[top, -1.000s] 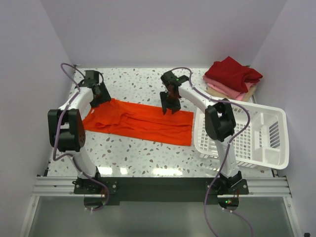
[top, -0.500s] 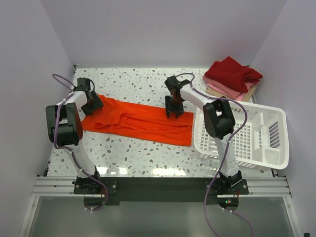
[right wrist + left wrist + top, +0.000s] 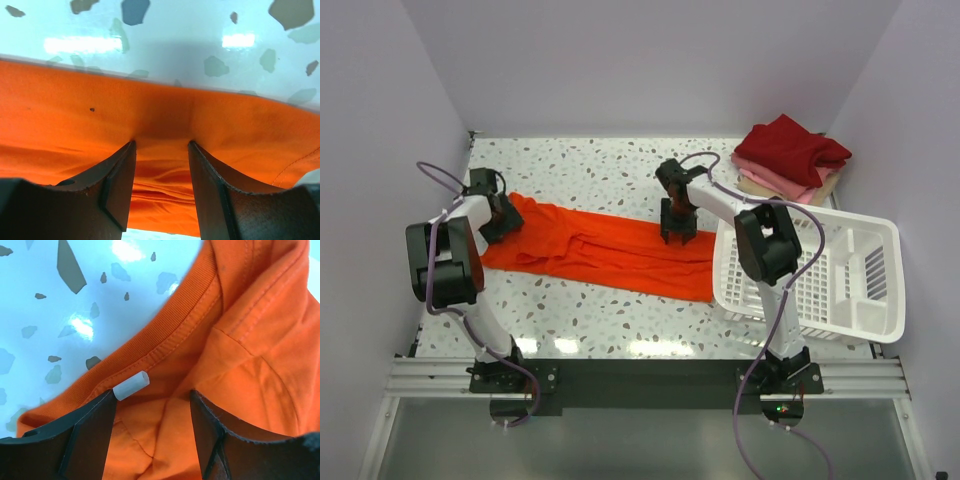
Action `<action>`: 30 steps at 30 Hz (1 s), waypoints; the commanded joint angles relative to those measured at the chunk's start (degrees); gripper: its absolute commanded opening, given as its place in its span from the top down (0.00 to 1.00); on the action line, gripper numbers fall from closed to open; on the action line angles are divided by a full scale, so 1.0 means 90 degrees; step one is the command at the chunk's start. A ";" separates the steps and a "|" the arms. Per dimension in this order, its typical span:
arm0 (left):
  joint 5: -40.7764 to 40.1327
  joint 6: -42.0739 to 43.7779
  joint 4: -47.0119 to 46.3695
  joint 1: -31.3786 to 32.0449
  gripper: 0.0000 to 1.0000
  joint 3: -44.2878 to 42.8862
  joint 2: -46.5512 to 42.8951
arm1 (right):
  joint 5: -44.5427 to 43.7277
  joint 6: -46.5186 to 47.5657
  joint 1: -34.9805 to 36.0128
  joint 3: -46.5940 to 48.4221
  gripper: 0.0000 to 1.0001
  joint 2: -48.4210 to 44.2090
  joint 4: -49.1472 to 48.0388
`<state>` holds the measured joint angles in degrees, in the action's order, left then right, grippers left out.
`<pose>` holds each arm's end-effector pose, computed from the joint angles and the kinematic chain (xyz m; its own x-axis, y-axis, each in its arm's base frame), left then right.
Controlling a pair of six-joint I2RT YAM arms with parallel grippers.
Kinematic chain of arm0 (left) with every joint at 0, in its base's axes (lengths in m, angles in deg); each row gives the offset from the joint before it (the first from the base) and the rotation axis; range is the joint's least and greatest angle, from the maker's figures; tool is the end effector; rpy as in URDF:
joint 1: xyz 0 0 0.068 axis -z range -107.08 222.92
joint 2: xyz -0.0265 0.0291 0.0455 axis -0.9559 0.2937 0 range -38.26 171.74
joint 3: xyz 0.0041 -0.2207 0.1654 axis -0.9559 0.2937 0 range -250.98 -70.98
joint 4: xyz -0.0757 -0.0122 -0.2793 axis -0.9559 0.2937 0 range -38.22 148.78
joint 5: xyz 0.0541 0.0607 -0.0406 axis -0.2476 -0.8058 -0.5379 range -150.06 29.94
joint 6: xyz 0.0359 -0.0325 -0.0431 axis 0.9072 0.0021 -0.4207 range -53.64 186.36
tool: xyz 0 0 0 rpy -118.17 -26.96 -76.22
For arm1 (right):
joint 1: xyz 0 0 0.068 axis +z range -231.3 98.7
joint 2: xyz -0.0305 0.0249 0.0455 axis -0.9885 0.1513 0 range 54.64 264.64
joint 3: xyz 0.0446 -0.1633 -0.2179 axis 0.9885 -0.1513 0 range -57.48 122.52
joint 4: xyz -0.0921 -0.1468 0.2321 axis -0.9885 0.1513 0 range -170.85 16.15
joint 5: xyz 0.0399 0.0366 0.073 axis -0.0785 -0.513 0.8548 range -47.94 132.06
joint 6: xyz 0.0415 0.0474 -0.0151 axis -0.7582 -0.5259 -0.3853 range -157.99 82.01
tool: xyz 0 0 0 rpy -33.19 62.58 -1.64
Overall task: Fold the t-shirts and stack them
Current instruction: Fold the tshirt
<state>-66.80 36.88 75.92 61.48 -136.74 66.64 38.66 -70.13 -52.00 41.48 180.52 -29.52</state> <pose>0.3866 0.0844 0.1337 -0.6398 -0.6279 -0.4431 -0.6472 0.7511 -0.1299 0.4150 0.2295 0.1371 -0.9772 0.0606 -0.2034 0.0496 0.9970 0.0591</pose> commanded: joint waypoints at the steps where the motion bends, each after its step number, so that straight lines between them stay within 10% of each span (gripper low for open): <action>1: -0.0364 -0.0084 0.0130 -0.0115 0.35 0.0187 -0.0132 | -0.0628 -0.0149 -0.0052 -0.0214 0.49 0.0017 0.0537; 17: 0.0407 -0.0143 0.0735 0.0197 0.35 -0.1151 -0.0776 | -0.0277 0.0309 0.0192 0.0460 0.46 -0.0353 0.0323; 30: 0.1403 -0.0582 0.1029 0.0627 0.34 0.0645 -0.1324 | -0.0042 0.0983 0.0192 -0.0203 0.44 -0.0540 -0.0117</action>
<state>-57.71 33.76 84.14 67.31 -132.83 55.15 37.28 -63.74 -50.20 41.53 178.90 -29.06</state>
